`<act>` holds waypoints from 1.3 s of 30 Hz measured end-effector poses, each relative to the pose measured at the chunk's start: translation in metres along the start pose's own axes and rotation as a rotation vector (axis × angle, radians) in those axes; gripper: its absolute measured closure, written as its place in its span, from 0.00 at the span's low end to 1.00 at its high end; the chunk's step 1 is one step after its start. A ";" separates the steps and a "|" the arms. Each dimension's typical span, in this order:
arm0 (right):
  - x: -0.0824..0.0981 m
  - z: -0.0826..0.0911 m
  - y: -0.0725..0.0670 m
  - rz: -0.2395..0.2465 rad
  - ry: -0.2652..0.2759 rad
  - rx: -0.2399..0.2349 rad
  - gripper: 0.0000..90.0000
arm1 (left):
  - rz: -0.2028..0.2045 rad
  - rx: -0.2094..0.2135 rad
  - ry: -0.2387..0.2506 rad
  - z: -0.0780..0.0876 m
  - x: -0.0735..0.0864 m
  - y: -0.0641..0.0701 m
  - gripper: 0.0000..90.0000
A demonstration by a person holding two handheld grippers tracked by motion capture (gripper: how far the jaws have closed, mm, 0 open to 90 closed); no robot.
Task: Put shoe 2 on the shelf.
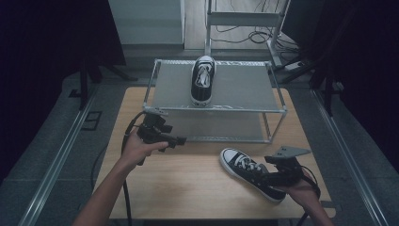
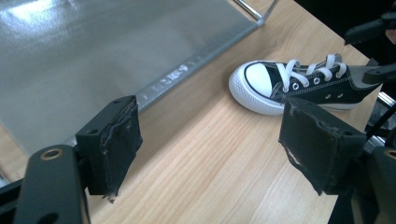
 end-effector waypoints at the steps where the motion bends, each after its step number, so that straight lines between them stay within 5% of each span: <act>1: -0.001 -0.003 -0.001 0.006 -0.015 -0.002 0.29 | -0.001 -0.005 -0.004 -0.002 0.004 0.000 0.23; 9: 0.000 -0.028 0.002 0.028 -0.144 -0.009 0.21 | 0.001 -0.015 -0.024 -0.013 0.023 -0.002 0.23; 29: 0.036 -0.072 -0.003 0.121 -0.516 -0.030 0.12 | 0.049 -0.003 -0.052 -0.027 0.046 -0.011 0.23; 39: 0.034 -0.066 -0.003 0.117 -0.528 -0.057 0.17 | 0.050 -0.002 -0.057 -0.026 0.049 -0.011 0.24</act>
Point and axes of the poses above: each handheld gripper's, and its own axes: z roughly backward along the jaws, x roughly out of its underside, y roughly to its right, the point moved 8 cm from there along -z, roughly forward along the jaws, and after that the axes turned 11 degrees about x, right-handed, at the moved point
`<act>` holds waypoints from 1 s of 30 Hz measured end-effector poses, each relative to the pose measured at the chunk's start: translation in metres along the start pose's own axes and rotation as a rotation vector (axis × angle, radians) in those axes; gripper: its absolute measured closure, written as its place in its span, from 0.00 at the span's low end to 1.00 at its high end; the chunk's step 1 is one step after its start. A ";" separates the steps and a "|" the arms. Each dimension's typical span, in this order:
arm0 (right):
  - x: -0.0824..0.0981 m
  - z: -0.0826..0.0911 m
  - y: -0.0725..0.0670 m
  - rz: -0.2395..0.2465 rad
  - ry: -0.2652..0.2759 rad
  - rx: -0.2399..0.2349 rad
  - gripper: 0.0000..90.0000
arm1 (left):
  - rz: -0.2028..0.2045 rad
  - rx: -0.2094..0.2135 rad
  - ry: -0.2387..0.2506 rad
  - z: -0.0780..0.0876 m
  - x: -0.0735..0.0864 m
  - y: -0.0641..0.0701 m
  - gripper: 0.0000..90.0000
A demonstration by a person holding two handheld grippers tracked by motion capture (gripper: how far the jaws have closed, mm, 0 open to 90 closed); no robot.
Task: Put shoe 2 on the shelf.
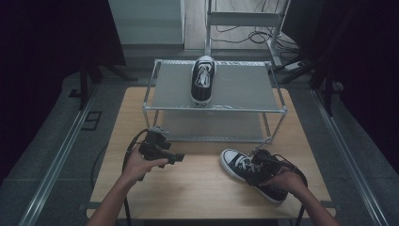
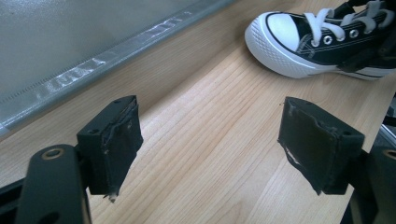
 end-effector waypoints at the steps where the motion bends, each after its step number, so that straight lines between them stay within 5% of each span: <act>1: -0.001 0.003 -0.001 0.005 0.007 -0.003 0.18 | 0.000 -0.001 -0.001 0.000 0.000 0.000 0.24; 16: -0.032 0.090 -0.022 0.086 0.137 -0.052 0.18 | 0.013 -0.002 -0.017 -0.003 0.003 0.000 0.24; 30: -0.056 0.140 -0.023 0.106 0.148 -0.045 0.18 | 0.021 0.002 -0.028 -0.017 0.007 -0.001 0.24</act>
Point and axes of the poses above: each handheld gripper's, and its own axes: z roughly backward along the jaws, x roughly out of its underside, y roughly to its right, the point moved 8 cm from there along -z, roughly forward along the jaws, and after that the axes turned 11 degrees about x, right-handed, at the moved point
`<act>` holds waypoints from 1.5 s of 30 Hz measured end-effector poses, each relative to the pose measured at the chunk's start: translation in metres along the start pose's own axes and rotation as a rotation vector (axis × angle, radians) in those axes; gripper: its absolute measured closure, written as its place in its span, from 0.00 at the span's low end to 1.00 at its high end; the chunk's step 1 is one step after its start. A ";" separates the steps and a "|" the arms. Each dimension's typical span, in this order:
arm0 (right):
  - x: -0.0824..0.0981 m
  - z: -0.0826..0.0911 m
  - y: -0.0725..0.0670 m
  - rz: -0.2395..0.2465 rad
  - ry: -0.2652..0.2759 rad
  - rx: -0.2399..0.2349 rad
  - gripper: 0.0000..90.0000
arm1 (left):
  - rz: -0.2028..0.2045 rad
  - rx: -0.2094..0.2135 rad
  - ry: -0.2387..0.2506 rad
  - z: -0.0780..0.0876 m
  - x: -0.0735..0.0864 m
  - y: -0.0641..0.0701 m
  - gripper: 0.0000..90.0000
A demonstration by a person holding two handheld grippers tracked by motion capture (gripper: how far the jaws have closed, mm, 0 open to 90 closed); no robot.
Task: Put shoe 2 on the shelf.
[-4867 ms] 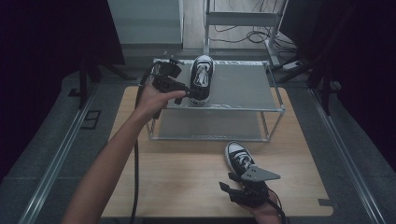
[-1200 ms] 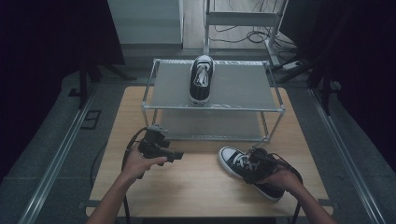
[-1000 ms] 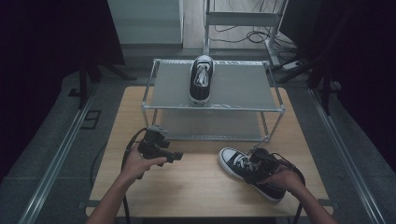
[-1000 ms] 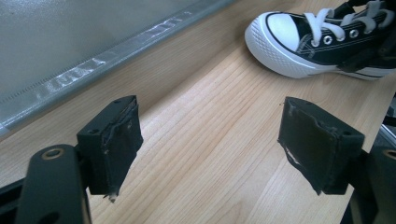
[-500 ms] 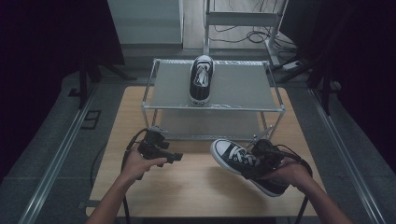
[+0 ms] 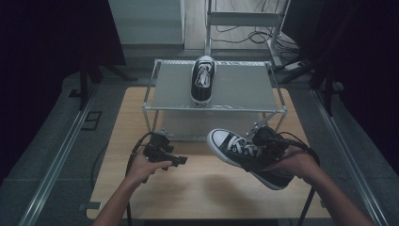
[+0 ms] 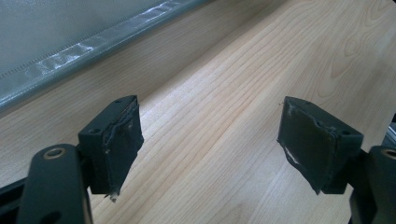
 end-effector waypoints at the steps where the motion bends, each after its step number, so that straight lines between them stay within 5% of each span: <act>1: -0.001 0.002 0.001 -0.002 -0.001 0.001 0.18 | 0.000 0.000 0.001 0.000 0.000 0.000 0.24; 23: -0.039 0.040 0.039 -0.119 0.020 0.039 0.18 | 0.028 0.029 -0.013 -0.024 0.015 -0.001 0.25; 45: -0.099 0.018 0.106 -0.383 -0.031 0.113 0.18 | 0.060 0.034 0.014 -0.044 0.032 -0.001 0.25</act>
Point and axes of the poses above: each handheld gripper's, and its own axes: z roughly backward along the jaws, x roughly out of its underside, y roughly to its right, the point moved 8 cm from there along -z, roughly forward along the jaws, and after that the axes turned 11 degrees about x, right-handed, at the moved point
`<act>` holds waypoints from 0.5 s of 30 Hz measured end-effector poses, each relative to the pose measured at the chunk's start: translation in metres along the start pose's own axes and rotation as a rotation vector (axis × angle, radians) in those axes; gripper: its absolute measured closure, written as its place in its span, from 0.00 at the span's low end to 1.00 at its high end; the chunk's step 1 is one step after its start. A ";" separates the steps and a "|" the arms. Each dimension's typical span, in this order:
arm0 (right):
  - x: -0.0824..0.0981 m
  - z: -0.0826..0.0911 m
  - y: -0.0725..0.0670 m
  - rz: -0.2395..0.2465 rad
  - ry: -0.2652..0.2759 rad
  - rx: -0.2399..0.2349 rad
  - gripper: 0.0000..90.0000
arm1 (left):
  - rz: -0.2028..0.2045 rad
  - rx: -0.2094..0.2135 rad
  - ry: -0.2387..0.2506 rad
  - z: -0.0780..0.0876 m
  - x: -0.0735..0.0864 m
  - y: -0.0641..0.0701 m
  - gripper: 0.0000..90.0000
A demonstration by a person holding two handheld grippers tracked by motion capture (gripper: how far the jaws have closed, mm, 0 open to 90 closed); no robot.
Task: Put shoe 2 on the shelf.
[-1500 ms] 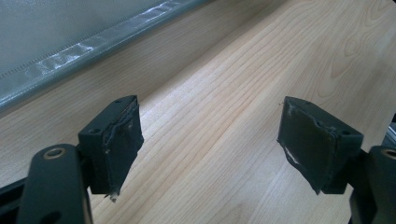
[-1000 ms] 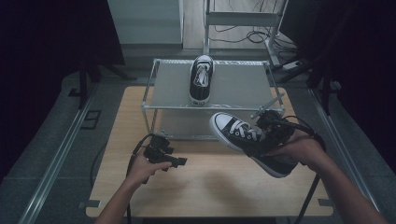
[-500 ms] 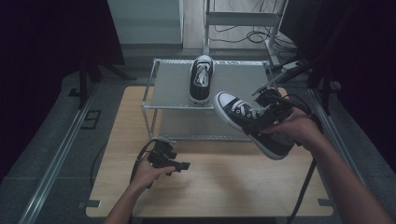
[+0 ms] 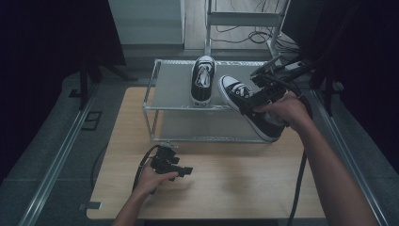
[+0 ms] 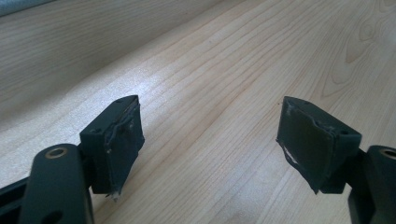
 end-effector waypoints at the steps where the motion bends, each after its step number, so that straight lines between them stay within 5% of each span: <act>1: -0.004 -0.001 0.001 -0.015 -0.001 0.010 0.18 | -0.002 0.000 -0.005 -0.001 0.000 0.000 0.25; 15: -0.042 -0.020 0.013 -0.140 -0.035 0.072 0.18 | -0.002 0.001 0.001 0.001 0.002 0.000 0.25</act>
Point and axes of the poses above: each handheld gripper's, and its own axes: z roughly backward along the jaws, x roughly out of its underside, y roughly to its right, the point moved 8 cm from there along -z, roughly forward along the jaws, and after that the axes turned 11 degrees about x, right-handed, at the moved point
